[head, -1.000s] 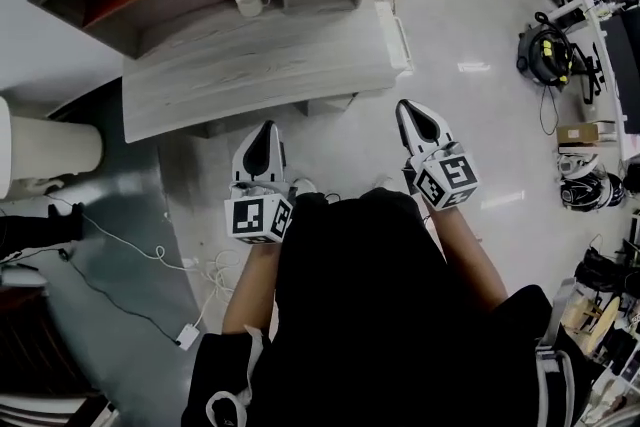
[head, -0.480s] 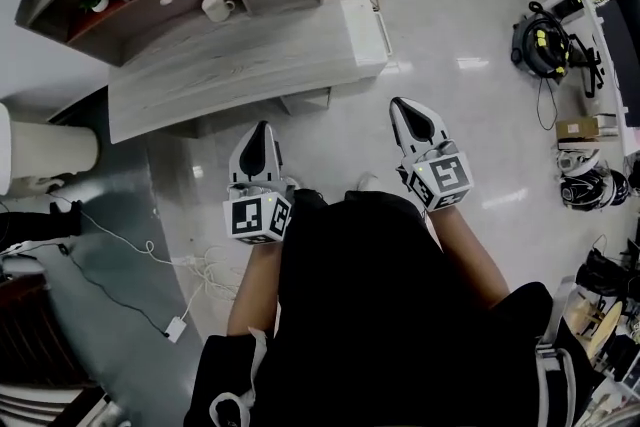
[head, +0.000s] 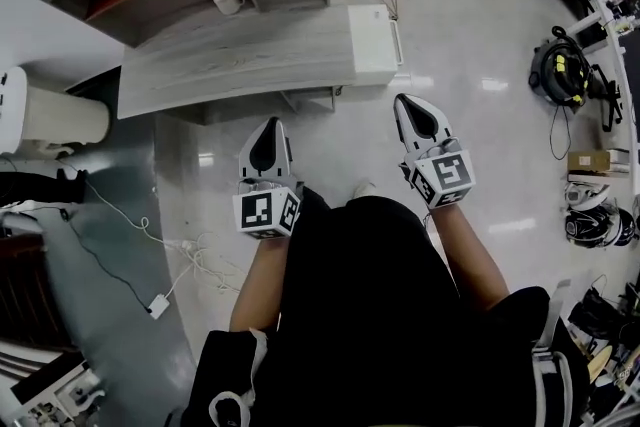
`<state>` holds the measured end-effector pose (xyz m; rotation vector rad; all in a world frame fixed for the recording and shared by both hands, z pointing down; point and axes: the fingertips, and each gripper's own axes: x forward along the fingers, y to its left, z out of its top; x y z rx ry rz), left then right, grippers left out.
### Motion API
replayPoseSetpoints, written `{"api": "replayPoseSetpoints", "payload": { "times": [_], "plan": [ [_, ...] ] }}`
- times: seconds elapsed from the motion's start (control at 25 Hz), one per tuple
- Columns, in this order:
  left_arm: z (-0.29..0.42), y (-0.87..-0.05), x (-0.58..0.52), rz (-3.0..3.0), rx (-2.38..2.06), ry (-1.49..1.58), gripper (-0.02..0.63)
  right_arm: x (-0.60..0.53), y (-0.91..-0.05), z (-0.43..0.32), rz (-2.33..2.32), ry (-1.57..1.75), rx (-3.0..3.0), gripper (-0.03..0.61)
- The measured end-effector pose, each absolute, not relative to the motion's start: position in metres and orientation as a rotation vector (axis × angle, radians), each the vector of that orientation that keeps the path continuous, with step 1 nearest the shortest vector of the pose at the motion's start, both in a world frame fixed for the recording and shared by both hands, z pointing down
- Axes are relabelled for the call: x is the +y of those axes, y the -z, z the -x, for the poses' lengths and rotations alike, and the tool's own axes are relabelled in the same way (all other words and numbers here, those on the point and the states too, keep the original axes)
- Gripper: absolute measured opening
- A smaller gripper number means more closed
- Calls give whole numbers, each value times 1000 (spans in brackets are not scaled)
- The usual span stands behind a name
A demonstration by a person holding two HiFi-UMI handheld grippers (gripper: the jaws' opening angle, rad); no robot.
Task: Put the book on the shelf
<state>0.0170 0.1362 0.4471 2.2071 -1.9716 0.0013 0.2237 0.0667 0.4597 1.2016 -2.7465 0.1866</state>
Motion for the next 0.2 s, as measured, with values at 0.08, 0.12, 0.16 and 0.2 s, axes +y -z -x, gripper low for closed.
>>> {"api": "replayPoseSetpoints", "payload": {
  "times": [0.08, 0.12, 0.16, 0.2],
  "plan": [
    [-32, -451, 133, -2214, -1960, -16, 15, 68, -462, -233, -1199, -199, -2752, 0],
    [-38, -452, 132, -2217, -1954, -20, 15, 68, -463, -238, -1199, -206, -2753, 0],
    [-45, -453, 130, -2219, -1949, -24, 15, 67, -465, -242, -1199, -213, -2753, 0],
    [-51, -453, 129, -2222, -1944, -27, 14, 67, -467, -247, -1200, -219, -2754, 0]
  ]
}}
